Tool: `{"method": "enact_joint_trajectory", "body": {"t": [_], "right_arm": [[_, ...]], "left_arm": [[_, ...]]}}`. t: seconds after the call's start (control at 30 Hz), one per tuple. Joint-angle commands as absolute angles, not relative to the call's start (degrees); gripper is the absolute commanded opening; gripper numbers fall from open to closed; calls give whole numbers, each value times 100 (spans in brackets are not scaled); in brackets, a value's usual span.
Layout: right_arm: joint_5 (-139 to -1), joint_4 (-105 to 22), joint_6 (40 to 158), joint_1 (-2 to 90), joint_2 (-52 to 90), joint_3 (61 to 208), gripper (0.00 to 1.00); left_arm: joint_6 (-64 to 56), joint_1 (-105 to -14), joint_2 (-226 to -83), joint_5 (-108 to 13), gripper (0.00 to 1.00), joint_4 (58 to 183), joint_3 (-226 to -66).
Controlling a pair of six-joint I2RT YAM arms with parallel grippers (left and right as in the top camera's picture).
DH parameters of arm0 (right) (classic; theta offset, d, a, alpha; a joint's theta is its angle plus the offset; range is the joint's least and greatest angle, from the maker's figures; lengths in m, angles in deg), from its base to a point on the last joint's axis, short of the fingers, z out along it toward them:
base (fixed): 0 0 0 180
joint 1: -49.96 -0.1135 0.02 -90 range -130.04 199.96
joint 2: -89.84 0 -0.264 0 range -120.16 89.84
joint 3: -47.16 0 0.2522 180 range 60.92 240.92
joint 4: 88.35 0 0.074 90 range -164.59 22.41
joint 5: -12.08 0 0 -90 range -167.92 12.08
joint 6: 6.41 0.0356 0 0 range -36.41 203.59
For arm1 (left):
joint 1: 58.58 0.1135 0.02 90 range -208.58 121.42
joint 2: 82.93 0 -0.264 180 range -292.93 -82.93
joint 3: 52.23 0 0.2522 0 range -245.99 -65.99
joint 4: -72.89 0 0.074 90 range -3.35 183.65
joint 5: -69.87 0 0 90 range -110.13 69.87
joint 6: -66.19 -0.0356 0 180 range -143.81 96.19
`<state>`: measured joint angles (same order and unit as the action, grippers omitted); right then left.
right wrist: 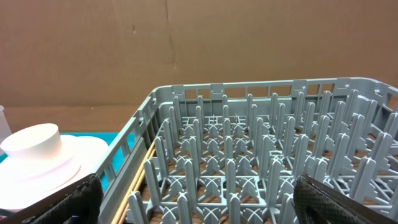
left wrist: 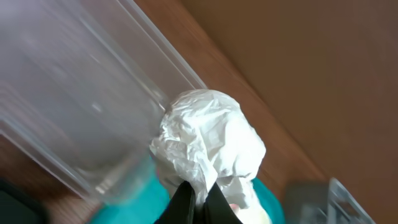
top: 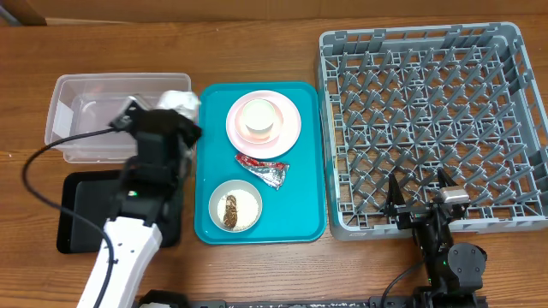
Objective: Sort waste into correct bins and load items into the dishwasher
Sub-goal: 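Carry the tissue left and drop it into the clear plastic bin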
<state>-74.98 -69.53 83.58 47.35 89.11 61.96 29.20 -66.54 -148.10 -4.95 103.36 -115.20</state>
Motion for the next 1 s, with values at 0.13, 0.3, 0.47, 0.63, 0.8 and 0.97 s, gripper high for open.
{"method": "enact_joint_trajectory", "body": {"t": [0.13,0.3,0.47,0.63,0.8,0.97], "right_arm": [[-7528,-6995,8382,4779,8968,6137,100],[-7528,-6995,8382,4779,8968,6137,100],[-7528,-6995,8382,4779,8968,6137,100],[-7528,-6995,8382,4779,8968,6137,100],[-7528,-6995,8382,4779,8968,6137,100],[-7528,-6995,8382,4779,8968,6137,100]], "left_arm": [[1812,-5428,-15354,-500,5,10144,-11642],[1346,-4906,-16025,-644,4,9608,-11642],[979,-4694,-16619,-967,5,9005,-11642],[935,-4670,-16952,-967,8,8765,-11642],[854,-4668,-16960,-965,22,8688,-11642],[594,-4670,-16960,-970,52,8662,-11642]]}}
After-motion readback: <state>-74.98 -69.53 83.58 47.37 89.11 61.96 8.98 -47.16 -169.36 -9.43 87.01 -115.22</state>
